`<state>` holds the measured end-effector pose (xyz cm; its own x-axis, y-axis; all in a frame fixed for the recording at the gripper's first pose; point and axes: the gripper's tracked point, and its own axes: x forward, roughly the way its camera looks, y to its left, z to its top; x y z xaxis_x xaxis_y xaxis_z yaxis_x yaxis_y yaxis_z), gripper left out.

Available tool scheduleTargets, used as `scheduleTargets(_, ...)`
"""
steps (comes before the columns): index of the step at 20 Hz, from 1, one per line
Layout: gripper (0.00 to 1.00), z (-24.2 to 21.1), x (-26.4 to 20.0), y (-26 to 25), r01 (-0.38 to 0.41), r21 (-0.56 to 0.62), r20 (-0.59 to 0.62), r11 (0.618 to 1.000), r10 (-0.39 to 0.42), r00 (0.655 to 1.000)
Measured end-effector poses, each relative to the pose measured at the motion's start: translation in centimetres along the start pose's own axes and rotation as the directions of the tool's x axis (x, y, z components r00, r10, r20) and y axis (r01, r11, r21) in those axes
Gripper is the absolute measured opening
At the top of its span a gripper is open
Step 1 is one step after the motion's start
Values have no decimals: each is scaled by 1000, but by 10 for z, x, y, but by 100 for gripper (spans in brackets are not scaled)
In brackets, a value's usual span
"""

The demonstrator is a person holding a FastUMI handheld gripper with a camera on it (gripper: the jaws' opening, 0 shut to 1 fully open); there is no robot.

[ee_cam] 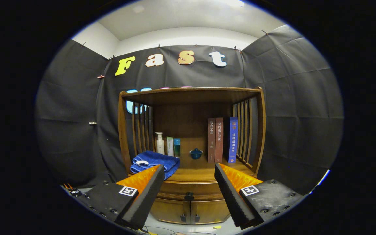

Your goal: Pull open the drawer, take out the items inside it, and place them on the countertop above the cabinet.

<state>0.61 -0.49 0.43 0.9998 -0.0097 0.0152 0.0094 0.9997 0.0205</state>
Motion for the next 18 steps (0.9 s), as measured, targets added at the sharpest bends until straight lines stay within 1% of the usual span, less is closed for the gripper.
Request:
scheduleTargets(10,99,-6,5,0,-3,0,-16,1000,3,1000)
scheduleTargets(15,99,-25,20,-3,6,-3,-51,1000,-6,999)
scheduleTargets(18,99,-47,39,0,1,8,-77,1000,-1,997)
